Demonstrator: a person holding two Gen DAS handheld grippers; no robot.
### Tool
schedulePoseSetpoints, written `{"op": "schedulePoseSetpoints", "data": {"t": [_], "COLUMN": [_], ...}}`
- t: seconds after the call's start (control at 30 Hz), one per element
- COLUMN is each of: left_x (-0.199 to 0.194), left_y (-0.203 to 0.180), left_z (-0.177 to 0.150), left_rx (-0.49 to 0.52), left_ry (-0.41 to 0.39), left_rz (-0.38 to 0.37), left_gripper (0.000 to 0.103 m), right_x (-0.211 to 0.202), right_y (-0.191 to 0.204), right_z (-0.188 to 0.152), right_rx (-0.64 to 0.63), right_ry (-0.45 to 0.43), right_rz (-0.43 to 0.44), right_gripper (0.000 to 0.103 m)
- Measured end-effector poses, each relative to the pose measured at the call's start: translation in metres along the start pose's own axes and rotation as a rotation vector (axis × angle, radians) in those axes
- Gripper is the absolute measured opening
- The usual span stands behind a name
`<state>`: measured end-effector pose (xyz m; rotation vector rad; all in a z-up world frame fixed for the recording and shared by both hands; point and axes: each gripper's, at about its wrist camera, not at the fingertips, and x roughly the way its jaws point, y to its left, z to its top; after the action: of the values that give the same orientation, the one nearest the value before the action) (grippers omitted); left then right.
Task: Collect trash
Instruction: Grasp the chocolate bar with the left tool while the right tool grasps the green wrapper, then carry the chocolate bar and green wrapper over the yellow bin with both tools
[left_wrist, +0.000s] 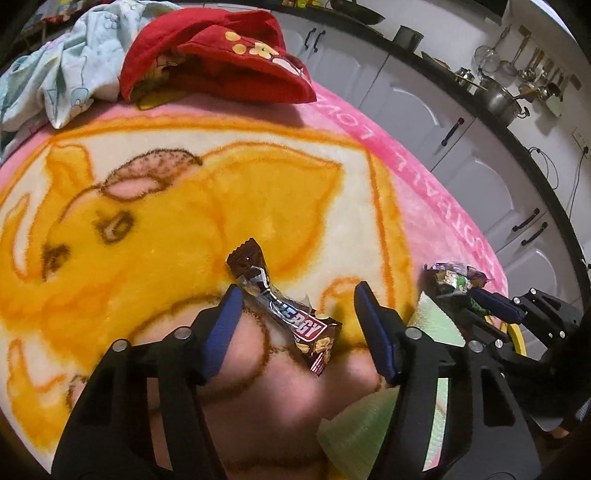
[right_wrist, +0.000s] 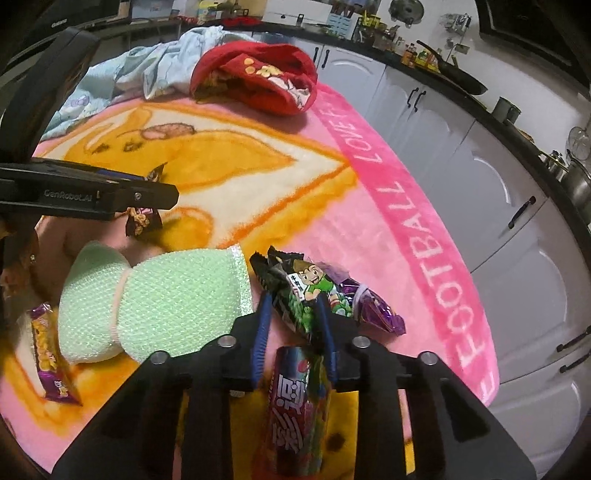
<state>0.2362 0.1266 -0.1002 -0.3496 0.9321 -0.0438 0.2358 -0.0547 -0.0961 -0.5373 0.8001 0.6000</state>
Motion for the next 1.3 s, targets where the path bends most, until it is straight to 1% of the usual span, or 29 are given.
{"op": "schedulePoseSetpoints", "data": {"t": [0.03, 0.07, 0.13, 0.2, 0.23, 0.3, 0.33, 0.37, 0.5, 0.7, 0.83, 1.07, 1.3], "left_x": [0.001, 0.001, 0.001, 0.002, 0.001, 0.000, -0.001, -0.004, -0.018, -0.050, -0.072, -0.093, -0.112], "left_y": [0.000, 0.001, 0.002, 0.005, 0.007, 0.011, 0.012, 0.012, 0.012, 0.002, -0.006, -0.023, -0.051], "left_z": [0.000, 0.000, -0.001, -0.001, -0.001, -0.001, -0.001, -0.001, -0.001, -0.006, -0.012, -0.014, -0.017], "left_rx": [0.001, 0.000, 0.000, 0.002, 0.001, -0.006, -0.005, -0.002, 0.004, 0.033, 0.053, 0.082, 0.126], "left_ry": [-0.001, -0.001, -0.003, -0.007, -0.008, -0.009, -0.011, -0.021, -0.062, -0.136, -0.180, -0.226, -0.268], "left_rz": [0.002, 0.006, 0.014, 0.022, 0.024, 0.008, 0.007, 0.003, -0.004, 0.017, 0.024, 0.022, 0.003], "left_gripper": [0.051, 0.047, 0.035, 0.027, 0.024, 0.021, 0.013, 0.007, 0.007, 0.007, 0.006, 0.006, 0.006], "right_x": [0.001, 0.002, 0.004, 0.004, 0.004, 0.002, 0.000, -0.003, -0.018, -0.046, -0.060, -0.091, -0.127], "right_y": [0.001, 0.001, 0.002, 0.003, 0.002, 0.000, -0.002, -0.003, -0.007, -0.003, 0.001, 0.005, -0.005], "right_z": [0.000, 0.000, 0.001, 0.003, 0.003, 0.004, 0.005, 0.005, 0.006, 0.003, 0.002, 0.000, -0.007], "right_rx": [-0.004, -0.008, -0.009, -0.002, 0.005, 0.025, 0.042, 0.057, 0.092, 0.114, 0.126, 0.125, 0.142], "right_ry": [0.002, 0.002, 0.006, 0.001, -0.002, -0.013, -0.023, -0.033, -0.074, -0.148, -0.181, -0.235, -0.295], "right_rz": [-0.001, -0.003, 0.007, 0.011, 0.017, 0.028, 0.042, 0.051, 0.062, 0.094, 0.114, 0.124, 0.109], "right_gripper": [0.019, 0.015, 0.012, 0.007, 0.007, 0.005, 0.004, 0.004, 0.004, 0.004, 0.004, 0.004, 0.004]}}
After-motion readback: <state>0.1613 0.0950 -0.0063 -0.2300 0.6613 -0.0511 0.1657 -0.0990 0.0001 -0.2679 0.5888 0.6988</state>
